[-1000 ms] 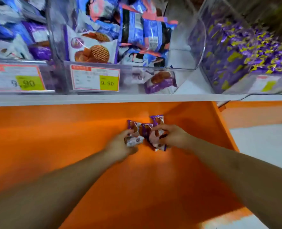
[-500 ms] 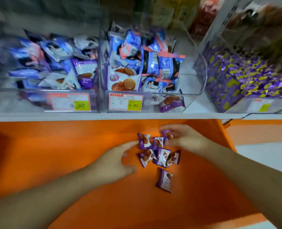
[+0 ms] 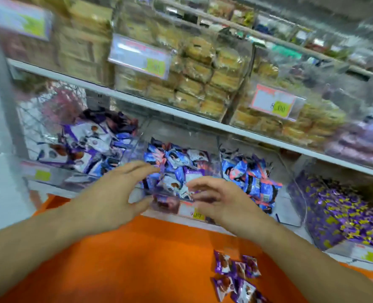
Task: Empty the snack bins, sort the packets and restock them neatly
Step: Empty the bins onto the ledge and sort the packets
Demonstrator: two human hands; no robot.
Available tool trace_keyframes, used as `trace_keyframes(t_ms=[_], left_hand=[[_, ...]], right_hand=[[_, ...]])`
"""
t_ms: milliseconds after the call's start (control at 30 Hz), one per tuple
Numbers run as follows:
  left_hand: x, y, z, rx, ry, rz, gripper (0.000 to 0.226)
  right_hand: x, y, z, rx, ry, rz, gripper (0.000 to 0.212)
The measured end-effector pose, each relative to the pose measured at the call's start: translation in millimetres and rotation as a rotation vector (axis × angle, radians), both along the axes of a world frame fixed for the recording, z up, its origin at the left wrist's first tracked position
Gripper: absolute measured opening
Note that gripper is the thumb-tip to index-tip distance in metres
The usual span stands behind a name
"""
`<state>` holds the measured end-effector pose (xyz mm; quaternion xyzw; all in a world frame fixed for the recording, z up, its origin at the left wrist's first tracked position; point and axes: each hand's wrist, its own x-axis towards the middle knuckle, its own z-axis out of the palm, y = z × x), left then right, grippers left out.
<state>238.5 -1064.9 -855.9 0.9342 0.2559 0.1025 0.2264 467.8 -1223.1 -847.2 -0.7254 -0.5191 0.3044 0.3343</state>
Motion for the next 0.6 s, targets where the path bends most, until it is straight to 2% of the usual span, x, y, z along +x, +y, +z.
trace_keyframes(t_ms=[67, 167, 233, 367, 467, 600], left_hand=[[-9, 24, -6, 0.09, 0.015, 0.048, 0.083], [-17, 60, -29, 0.095, 0.08, 0.124, 0.094], [-19, 66, -41, 0.056, 0.093, 0.114, 0.094], [-17, 72, -54, 0.023, 0.009, 0.102, 0.091], [-14, 76, -62, 0.011, -0.061, 0.127, 0.09], [-10, 77, -63, -0.013, -0.087, 0.149, 0.09]], right_hand=[[-3, 34, 2, 0.002, -0.126, -0.044, 0.044], [6, 88, -7, -0.054, -0.314, -0.075, 0.067], [15, 124, -19, -0.132, -0.364, -0.081, 0.082], [31, 183, -53, -0.219, -0.407, -0.154, 0.107], [34, 211, -74, -0.224, -0.412, -0.152, 0.102], [33, 225, -94, -0.178, -0.588, -0.135, 0.09]])
